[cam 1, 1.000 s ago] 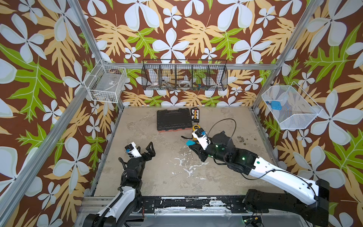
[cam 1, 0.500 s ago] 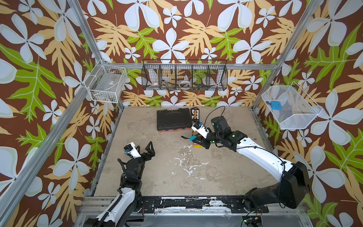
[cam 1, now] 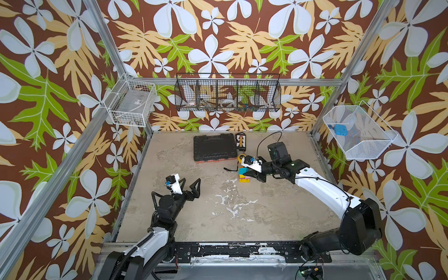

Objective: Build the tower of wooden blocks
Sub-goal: 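Lower the teal block onto the orange block atop the stack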

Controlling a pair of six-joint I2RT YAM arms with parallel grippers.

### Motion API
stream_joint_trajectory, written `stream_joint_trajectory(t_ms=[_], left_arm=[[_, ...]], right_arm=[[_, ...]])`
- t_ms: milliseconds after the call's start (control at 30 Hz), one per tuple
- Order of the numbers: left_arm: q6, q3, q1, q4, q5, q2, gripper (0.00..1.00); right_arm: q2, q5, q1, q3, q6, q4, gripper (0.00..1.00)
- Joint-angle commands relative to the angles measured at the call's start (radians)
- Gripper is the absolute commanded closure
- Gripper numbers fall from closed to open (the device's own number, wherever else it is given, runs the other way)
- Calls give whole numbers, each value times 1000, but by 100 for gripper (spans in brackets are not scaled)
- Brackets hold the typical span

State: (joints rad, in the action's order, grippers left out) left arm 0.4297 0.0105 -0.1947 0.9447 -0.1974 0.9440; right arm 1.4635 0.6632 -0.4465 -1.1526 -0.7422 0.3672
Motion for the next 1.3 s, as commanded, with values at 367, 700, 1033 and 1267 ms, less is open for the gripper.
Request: stream_joint_trajectory(t_ms=[367, 700, 1033, 1267], left_arm=[[-51, 57, -12, 98, -152, 116, 0], [-50, 58, -12, 86, -132, 113, 0], [-47, 59, -12, 79, -119, 117, 0], [-46, 68, -12, 72, -111, 125, 0]], right_arm=[[192, 75, 91, -235, -308, 275, 100], [343, 70, 92, -386, -416, 443, 100], [418, 65, 92, -485, -460, 510, 100], [458, 78, 93, -528, -485, 547, 99]])
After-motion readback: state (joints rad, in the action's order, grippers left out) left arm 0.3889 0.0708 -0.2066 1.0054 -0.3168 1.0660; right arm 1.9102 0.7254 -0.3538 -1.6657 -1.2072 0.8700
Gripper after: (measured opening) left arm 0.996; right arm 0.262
